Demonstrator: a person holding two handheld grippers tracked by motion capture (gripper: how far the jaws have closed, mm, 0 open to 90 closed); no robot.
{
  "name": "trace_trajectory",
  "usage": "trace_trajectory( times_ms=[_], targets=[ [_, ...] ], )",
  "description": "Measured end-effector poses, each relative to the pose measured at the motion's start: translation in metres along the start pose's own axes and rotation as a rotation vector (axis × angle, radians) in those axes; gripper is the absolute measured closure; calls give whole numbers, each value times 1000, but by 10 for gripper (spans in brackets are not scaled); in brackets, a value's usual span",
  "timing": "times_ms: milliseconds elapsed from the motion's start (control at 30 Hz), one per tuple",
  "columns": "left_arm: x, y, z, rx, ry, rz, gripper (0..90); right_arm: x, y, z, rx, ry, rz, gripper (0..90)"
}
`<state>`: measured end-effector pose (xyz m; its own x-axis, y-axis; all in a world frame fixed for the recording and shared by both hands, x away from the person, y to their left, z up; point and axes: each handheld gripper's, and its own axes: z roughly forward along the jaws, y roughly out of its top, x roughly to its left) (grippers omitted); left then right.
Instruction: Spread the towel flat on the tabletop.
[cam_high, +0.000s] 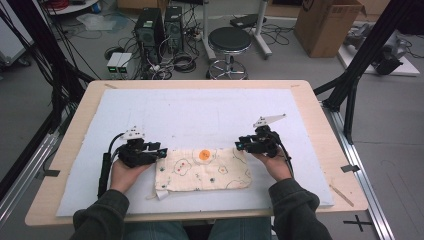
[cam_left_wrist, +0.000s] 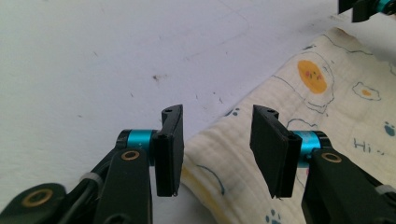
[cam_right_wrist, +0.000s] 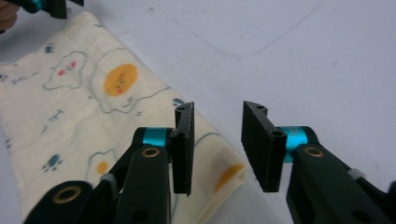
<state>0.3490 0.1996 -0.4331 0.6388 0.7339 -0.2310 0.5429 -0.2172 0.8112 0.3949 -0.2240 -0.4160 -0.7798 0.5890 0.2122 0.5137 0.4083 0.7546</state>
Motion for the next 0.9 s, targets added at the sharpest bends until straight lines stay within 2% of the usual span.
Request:
trace_trajectory(
  times_ms=[33,100,133,167,200,333,400,433,500,600,633,733,800,867,900],
  targets=[
    [3,-1,3,12,9,-9,530,-3,-1,3,5,8,18,624],
    [7,-2,6,35,22,-31,530,-7,-2,9,30,4,22,616],
    [9,-3,7,45,10,-40,535,-8,-2,11,47,3,21,616],
    [10,-3,7,52,-7,-34,581,-8,-3,13,62,-1,24,617],
    [9,-4,7,61,-2,-17,659,-10,-4,15,72,2,29,633],
    [7,-4,6,92,-8,38,827,-11,-6,19,119,20,25,787],
    [8,-4,6,100,-2,46,855,-9,-5,20,132,16,2,834],
    [8,-4,5,94,15,53,860,-8,-5,20,135,14,4,846],
    [10,-3,4,79,19,29,865,-6,-3,17,128,-18,-21,853],
    [12,1,2,82,35,28,866,-5,-1,13,96,-36,-22,855],
    [12,4,2,65,46,28,866,-6,-1,12,88,-40,-22,856],
    [13,10,3,43,60,18,866,-8,0,11,68,-53,-11,857],
    [15,10,6,53,72,18,867,-11,0,11,58,-64,-3,858],
    [17,8,10,62,66,3,867,-15,-1,14,48,-69,13,859],
    [18,7,12,62,72,-1,867,-16,-2,15,57,-75,21,859]
  ],
)
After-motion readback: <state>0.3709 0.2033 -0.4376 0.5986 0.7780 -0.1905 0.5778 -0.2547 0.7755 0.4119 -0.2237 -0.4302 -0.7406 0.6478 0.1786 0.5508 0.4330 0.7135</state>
